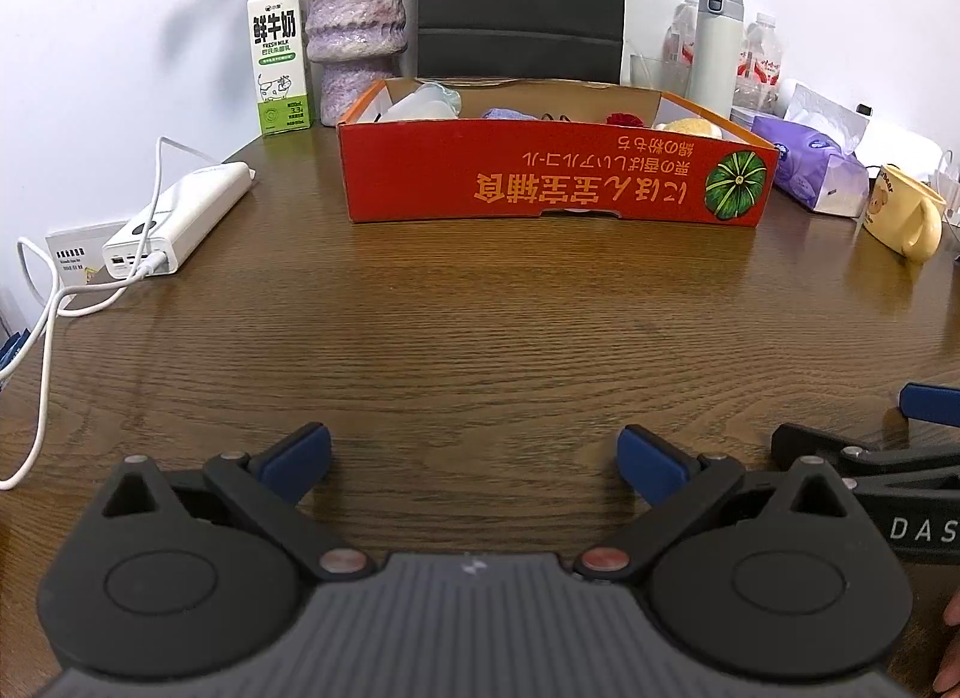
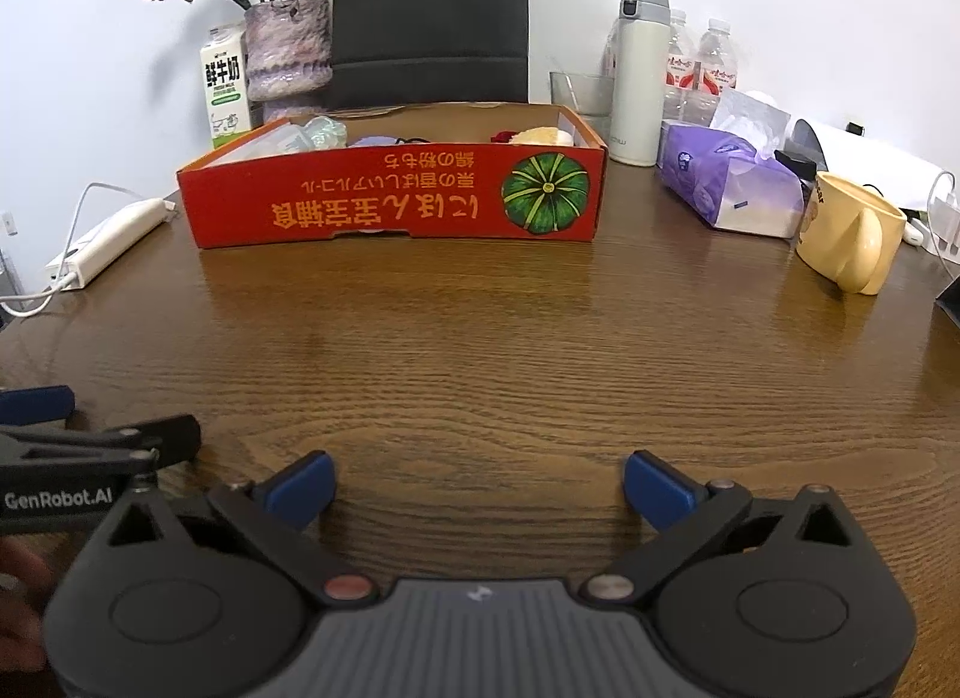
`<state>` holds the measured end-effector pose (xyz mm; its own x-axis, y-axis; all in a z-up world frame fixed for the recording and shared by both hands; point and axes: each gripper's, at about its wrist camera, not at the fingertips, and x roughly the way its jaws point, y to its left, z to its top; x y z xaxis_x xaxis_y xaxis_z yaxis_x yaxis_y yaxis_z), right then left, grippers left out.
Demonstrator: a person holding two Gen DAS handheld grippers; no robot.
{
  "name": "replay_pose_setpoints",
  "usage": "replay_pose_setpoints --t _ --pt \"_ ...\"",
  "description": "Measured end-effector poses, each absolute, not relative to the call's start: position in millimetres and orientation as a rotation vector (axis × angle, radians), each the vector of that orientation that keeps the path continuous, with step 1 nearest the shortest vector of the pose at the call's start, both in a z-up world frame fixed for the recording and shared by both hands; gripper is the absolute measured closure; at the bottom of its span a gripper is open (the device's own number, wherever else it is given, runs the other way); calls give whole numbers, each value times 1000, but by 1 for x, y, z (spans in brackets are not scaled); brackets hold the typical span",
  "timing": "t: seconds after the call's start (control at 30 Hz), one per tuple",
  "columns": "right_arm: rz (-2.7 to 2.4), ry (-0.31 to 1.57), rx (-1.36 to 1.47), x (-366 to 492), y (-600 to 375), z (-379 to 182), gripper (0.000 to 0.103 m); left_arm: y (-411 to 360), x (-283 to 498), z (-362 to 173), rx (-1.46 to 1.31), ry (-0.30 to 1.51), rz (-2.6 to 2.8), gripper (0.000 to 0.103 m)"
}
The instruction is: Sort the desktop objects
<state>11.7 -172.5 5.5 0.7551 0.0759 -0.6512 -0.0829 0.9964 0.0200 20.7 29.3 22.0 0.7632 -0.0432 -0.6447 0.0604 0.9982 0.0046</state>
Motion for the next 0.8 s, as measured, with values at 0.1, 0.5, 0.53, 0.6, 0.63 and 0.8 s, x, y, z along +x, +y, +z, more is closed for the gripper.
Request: replay_pose_setpoints --t 0.1,0.5,0.53,0.6,0.63,0.8 --pt "77 708 -8 13 -172 5 0 29 21 22 26 701 -53 0" --pt "58 704 -2 23 -174 4 0 28 21 22 25 701 -53 0" --pt "59 704 0 23 -174 4 0 28 21 22 25 701 -53 0" --pt "60 703 1 23 -174 4 0 28 21 22 24 701 -53 0" --pt "60 703 0 23 -175 4 0 28 21 22 24 701 -53 0" --pt "61 704 1 23 -175 4 0 28 21 22 24 701 -53 0"
